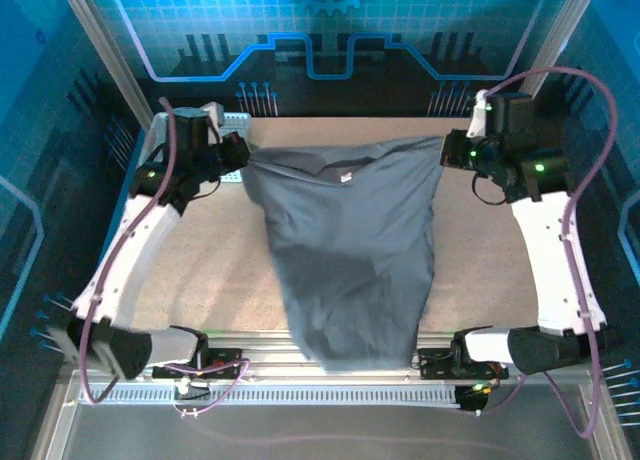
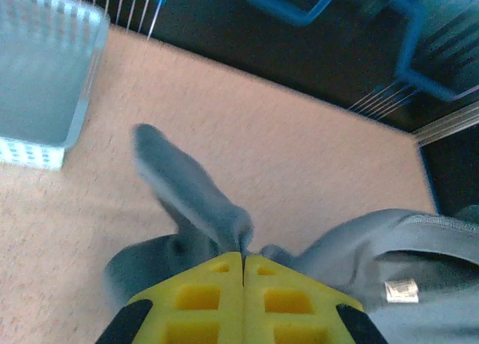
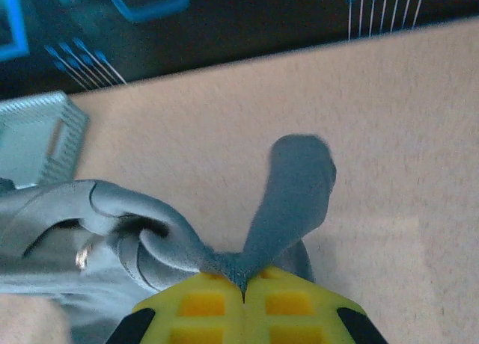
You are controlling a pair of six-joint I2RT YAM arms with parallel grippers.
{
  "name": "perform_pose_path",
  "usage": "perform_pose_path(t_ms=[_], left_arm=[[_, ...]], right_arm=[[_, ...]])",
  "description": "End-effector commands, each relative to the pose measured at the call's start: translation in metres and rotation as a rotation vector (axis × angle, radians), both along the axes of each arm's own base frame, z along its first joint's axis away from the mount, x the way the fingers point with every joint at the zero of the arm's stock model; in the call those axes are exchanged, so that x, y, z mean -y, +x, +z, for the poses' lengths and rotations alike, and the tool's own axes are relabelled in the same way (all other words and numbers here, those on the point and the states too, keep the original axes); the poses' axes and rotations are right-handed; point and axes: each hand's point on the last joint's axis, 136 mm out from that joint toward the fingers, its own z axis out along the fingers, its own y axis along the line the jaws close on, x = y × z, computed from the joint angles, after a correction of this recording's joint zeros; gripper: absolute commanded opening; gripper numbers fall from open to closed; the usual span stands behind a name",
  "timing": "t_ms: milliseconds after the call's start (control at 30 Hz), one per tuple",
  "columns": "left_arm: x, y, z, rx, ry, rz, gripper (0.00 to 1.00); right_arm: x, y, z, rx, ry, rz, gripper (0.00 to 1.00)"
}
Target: Fold the inside-out t-shirt
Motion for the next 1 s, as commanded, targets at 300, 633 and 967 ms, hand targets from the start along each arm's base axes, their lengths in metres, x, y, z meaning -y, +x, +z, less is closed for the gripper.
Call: perform_pose_path(t_ms=[300,633,967], left_arm=[[-0.03,-0.143,0.181,0.675,-0.142,0.004,0.0],[-0.034,-0.179,0.219,0.801,-0.159,-0.019,0.0],[-0.035,-0.081,0.178,0.615,-0.065,0.097,0.0]], right_arm=[[0.028,-0.131,0.16,0.543,0.026,-0.034,0.0],[0.028,-0.159,0.189,0.643,0.055,-0.019,0.0],[0.037,-0.053,0.145,0.48,-0.031,-0.141,0.0]])
